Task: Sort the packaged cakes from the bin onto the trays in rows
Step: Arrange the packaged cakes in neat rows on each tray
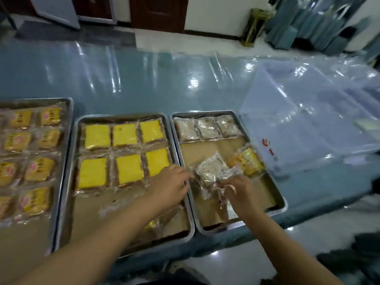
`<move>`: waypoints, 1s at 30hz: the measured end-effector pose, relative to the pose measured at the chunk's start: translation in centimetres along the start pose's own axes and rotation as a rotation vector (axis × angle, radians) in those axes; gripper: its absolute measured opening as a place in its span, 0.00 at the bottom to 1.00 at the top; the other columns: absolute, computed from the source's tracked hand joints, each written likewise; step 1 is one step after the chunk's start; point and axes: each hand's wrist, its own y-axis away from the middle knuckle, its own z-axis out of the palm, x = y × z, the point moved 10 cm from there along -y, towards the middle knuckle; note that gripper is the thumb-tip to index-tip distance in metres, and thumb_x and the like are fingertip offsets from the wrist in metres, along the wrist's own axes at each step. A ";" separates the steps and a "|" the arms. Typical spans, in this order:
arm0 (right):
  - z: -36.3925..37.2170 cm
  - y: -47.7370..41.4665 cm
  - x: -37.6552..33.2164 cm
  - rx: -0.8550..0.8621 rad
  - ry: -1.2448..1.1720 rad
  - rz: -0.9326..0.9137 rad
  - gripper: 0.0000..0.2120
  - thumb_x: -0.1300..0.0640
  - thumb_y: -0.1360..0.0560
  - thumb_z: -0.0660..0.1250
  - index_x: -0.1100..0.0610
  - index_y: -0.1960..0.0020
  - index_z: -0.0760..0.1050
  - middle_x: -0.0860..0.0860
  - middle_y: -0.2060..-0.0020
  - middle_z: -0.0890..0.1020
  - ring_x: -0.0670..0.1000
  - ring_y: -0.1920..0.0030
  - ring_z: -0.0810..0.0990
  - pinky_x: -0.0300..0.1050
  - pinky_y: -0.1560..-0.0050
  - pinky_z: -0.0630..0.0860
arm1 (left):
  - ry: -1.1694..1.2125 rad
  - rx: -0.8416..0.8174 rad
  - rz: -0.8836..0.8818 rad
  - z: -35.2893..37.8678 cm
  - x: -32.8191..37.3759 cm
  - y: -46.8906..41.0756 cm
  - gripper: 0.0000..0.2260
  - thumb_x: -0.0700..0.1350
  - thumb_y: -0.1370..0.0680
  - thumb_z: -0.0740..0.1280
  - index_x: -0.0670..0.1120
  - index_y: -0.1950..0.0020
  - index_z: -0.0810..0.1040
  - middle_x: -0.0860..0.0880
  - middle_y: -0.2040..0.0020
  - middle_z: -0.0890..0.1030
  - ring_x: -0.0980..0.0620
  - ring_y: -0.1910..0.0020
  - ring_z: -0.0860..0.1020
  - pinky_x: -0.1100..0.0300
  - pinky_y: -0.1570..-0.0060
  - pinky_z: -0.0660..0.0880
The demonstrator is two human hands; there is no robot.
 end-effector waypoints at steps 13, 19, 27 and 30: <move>0.4 -8.5 10.9 -0.084 0.331 0.230 0.20 0.57 0.26 0.65 0.56 0.36 0.67 0.56 0.38 0.74 0.57 0.37 0.71 0.54 0.37 0.71 | 0.051 -0.036 -0.131 3.8 0.7 -4.5 0.16 0.45 0.24 0.65 0.53 0.36 0.75 0.53 0.40 0.77 0.53 0.39 0.69 0.59 0.39 0.63; 0.4 -8.9 12.6 -0.069 0.258 0.382 0.05 0.55 0.23 0.63 0.56 0.51 0.76 0.52 0.56 0.80 0.51 0.56 0.79 0.45 0.54 0.77 | 0.047 -0.030 -0.165 3.4 -0.1 -4.1 0.14 0.45 0.24 0.65 0.51 0.38 0.76 0.53 0.39 0.77 0.53 0.39 0.68 0.61 0.40 0.61; -4.1 -8.0 5.5 0.301 0.027 0.187 0.08 0.51 0.25 0.67 0.49 0.61 0.71 0.46 0.63 0.73 0.49 0.59 0.73 0.45 0.56 0.69 | 0.070 0.029 -0.160 1.1 -1.3 -2.3 0.14 0.45 0.23 0.64 0.52 0.38 0.76 0.54 0.41 0.77 0.54 0.38 0.67 0.63 0.41 0.61; -3.9 -7.3 -0.2 0.318 -0.125 0.070 0.05 0.54 0.26 0.68 0.49 0.60 0.73 0.45 0.62 0.72 0.47 0.59 0.70 0.39 0.60 0.64 | 0.114 0.079 -0.199 -0.7 -2.8 -0.7 0.15 0.45 0.23 0.64 0.52 0.37 0.75 0.54 0.41 0.77 0.54 0.38 0.67 0.61 0.42 0.63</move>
